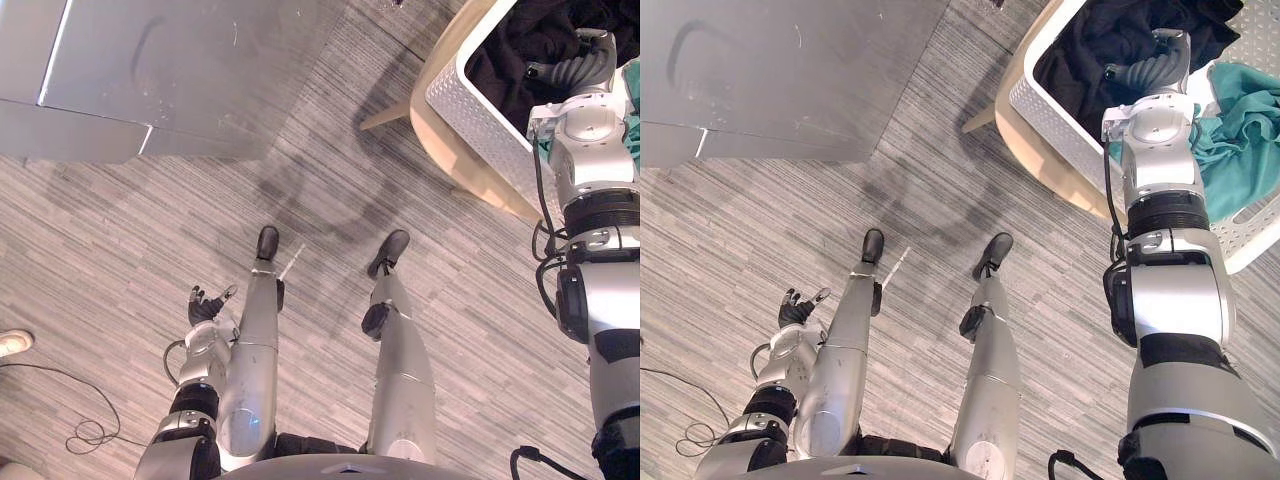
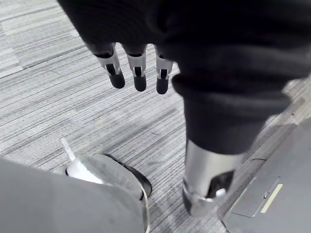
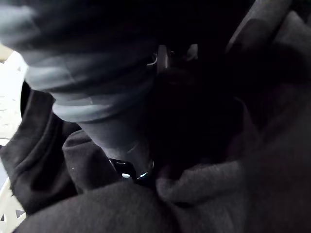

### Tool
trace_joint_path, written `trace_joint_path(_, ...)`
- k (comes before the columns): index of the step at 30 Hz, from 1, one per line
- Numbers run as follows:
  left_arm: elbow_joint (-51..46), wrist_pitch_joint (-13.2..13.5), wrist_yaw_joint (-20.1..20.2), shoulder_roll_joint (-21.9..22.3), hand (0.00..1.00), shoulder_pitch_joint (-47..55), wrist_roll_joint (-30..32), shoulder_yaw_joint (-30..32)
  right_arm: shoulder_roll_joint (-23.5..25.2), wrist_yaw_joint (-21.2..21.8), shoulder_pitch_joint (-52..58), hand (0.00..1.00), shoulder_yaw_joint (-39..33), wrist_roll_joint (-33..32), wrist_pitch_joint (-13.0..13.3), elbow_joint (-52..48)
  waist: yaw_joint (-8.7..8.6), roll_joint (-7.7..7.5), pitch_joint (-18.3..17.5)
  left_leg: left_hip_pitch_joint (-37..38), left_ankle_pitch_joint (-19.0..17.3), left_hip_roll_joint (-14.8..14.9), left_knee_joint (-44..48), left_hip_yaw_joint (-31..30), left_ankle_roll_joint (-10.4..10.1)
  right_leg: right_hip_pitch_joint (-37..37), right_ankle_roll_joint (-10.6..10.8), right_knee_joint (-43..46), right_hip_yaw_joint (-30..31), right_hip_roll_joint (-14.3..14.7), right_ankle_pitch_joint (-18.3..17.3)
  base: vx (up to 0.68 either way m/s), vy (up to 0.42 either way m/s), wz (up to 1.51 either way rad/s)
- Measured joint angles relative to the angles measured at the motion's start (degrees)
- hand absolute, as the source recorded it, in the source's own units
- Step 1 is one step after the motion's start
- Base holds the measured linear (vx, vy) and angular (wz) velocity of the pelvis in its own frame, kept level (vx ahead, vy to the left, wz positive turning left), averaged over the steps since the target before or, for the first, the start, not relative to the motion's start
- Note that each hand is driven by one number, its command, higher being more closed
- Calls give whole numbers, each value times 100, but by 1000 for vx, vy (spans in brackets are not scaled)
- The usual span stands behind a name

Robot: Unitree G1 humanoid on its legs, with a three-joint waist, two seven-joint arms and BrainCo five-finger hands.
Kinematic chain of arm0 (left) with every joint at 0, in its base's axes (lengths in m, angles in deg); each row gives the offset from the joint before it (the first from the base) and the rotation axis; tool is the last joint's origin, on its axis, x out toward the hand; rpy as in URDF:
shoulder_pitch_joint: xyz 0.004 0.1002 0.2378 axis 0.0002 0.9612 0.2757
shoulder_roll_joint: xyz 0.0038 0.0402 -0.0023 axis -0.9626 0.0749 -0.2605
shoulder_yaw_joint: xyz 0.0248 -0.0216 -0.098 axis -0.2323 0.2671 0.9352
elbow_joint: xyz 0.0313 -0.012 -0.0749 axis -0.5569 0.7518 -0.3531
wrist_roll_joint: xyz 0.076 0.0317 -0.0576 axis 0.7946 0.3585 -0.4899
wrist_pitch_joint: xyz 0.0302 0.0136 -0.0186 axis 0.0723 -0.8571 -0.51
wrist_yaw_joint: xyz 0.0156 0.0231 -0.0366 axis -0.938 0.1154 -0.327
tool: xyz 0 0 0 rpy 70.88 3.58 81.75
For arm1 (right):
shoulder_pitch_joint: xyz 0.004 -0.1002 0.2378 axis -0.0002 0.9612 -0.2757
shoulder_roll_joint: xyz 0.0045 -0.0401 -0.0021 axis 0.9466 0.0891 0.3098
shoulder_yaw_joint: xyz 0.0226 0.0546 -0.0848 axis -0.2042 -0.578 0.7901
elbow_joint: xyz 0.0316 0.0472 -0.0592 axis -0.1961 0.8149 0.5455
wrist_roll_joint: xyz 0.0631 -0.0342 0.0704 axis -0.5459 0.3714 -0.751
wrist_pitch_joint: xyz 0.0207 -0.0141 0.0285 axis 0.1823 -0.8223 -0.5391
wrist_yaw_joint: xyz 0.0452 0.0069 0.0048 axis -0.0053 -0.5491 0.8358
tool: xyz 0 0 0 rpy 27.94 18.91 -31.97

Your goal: Pick up the laundry basket with both hands and put the clothes into the washing machine.

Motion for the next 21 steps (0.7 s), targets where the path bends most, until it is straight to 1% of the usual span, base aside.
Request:
trace_joint_path(6,-72,0,-44,1,0,0,-4,9,16,1,211,100,-164,1,6,-62,8,-68,21,-6,-1,-2,103,4,2,1,0,73,-2,-18,0,0,0,0)
trace_joint_path(10,-73,0,-52,-1,0,1,-50,10,38,-6,361,100,-233,-28,7,-199,4,-76,20,-12,-1,-2,126,2,2,3,0,91,-10,-20,0,0,0,0)
trace_joint_path(12,-73,0,-64,-2,0,1,-72,13,131,-39,408,100,-430,-216,14,-202,-7,-90,13,-12,-1,0,123,2,2,5,0,96,-10,-19,1,0,0,0)
trace_joint_path(15,-72,1,-128,-11,0,1,-195,32,335,-226,486,100,-812,-747,34,-249,-27,-138,-4,-9,-1,1,137,3,2,12,-1,99,-9,-19,4,0,0,0)
trace_joint_path(17,-69,1,-161,-18,0,4,-246,85,514,-356,531,100,-1148,-1367,90,-310,-50,-177,-9,-8,0,1,179,4,2,20,0,101,-6,-19,13,0,0,0)
trace_joint_path(18,-66,1,-161,-18,0,4,-283,102,561,-428,533,100,-1229,-1544,116,-355,-60,-178,-9,-7,0,1,183,6,2,23,0,101,-4,-20,16,0,0,0)
trace_joint_path(21,-51,8,-158,-19,0,35,-546,168,853,-699,543,100,-1670,-2606,288,-495,-109,-179,-10,27,1,5,191,10,2,60,-3,101,-1,-22,25,0,0,0)
